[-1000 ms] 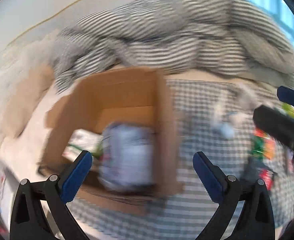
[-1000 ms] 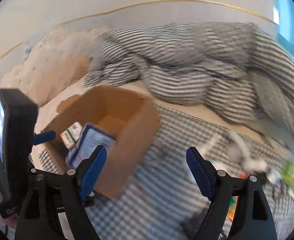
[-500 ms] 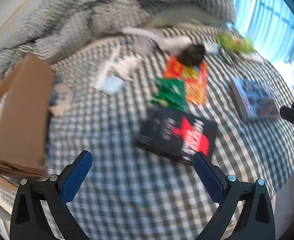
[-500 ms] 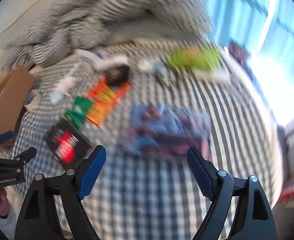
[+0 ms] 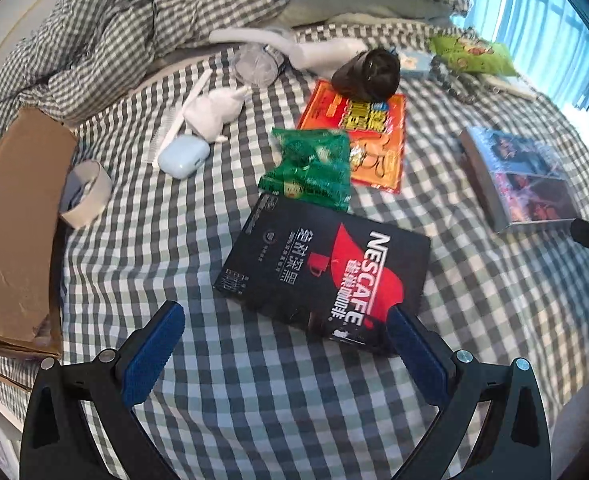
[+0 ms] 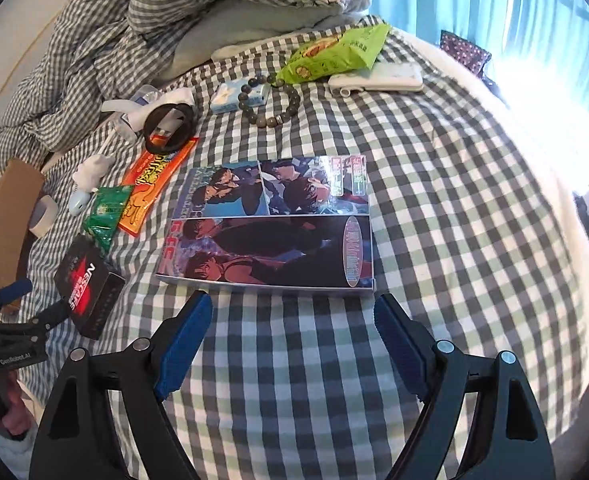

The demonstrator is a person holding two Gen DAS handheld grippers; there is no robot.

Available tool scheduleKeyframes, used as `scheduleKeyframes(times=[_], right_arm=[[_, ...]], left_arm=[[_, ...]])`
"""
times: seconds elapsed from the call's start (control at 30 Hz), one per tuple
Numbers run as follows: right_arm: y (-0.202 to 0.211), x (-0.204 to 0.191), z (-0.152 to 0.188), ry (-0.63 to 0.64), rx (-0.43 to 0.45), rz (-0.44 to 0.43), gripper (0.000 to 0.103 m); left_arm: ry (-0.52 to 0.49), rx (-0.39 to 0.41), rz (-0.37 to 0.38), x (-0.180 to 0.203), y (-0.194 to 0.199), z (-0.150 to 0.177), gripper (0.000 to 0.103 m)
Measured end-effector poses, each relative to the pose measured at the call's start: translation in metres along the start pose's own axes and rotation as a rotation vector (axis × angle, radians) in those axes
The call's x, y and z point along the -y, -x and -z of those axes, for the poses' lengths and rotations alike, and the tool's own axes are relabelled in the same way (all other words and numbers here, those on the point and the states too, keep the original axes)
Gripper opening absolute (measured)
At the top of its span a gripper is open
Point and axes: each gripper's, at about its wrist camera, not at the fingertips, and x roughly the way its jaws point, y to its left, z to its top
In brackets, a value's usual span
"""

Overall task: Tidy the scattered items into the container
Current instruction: 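Grasp the anime card set with the right gripper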

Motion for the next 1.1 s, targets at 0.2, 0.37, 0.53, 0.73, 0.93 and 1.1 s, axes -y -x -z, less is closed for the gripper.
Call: scheduleKeyframes(times=[0.2, 0.37, 0.53, 0.73, 0.93, 1.1], right_arm=[[-0.015, 0.009, 0.000, -0.024, -0.025, -0.024, 0.083], [-0.020, 0.009, -0.003, -0.020, -0.025, -0.023, 0.083], [-0.021, -0.005, -0.004, 0.027, -0.029, -0.035, 0.083], [-0.025, -0.012, -0.002, 0.043, -0.033, -0.079, 0.083], [-0.016, 0.002, -0.002, 0.014, -0.019, -0.094, 0.083], [-0.013, 0.020, -0.004, -0.040, -0.015, -0.149, 0.083]], left_arm=[[0.007, -0.009, -0.004, -0.003, -0.008, -0.001, 0.103], [-0.001, -0.005, 0.006, -0.003, -0.010, -0.004, 0.103], [-0.013, -0.001, 0.039, 0.002, -0.012, -0.003, 0.103], [-0.079, 0.038, 0.042, 0.023, -0.005, -0.017, 0.103], [-0.162, 0.126, 0.048, 0.062, 0.010, -0.056, 0.103], [-0.213, 0.107, 0.041, 0.097, -0.013, -0.084, 0.103]])
